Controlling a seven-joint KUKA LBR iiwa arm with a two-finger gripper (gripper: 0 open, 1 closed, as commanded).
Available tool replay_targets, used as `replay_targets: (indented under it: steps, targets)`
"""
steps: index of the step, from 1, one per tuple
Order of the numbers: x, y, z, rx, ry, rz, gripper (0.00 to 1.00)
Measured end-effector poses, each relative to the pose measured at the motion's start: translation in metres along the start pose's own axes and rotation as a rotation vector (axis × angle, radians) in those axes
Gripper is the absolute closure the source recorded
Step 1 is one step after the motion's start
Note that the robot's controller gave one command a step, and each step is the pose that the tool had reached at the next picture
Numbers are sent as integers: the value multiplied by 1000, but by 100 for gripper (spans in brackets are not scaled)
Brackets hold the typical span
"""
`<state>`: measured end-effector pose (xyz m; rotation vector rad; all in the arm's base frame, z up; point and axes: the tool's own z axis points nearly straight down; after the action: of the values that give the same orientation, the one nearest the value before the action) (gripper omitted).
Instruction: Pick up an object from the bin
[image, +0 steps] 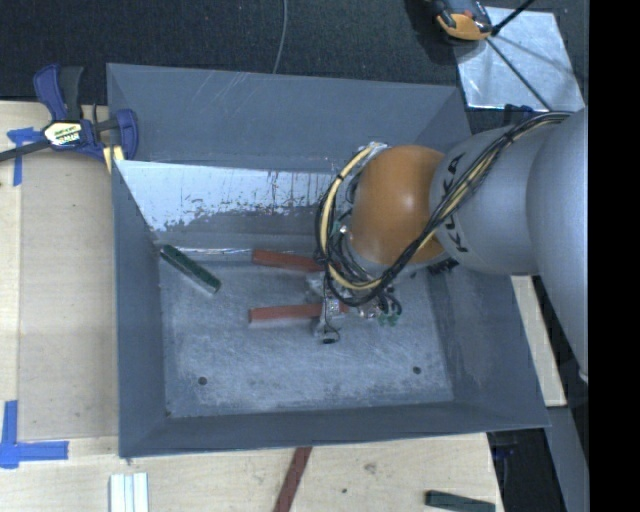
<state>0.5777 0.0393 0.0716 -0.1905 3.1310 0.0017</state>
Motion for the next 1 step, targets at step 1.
replay_targets:
  steps: [1]
  targets:
    - [0, 0, 0, 0, 0, 0, 100]
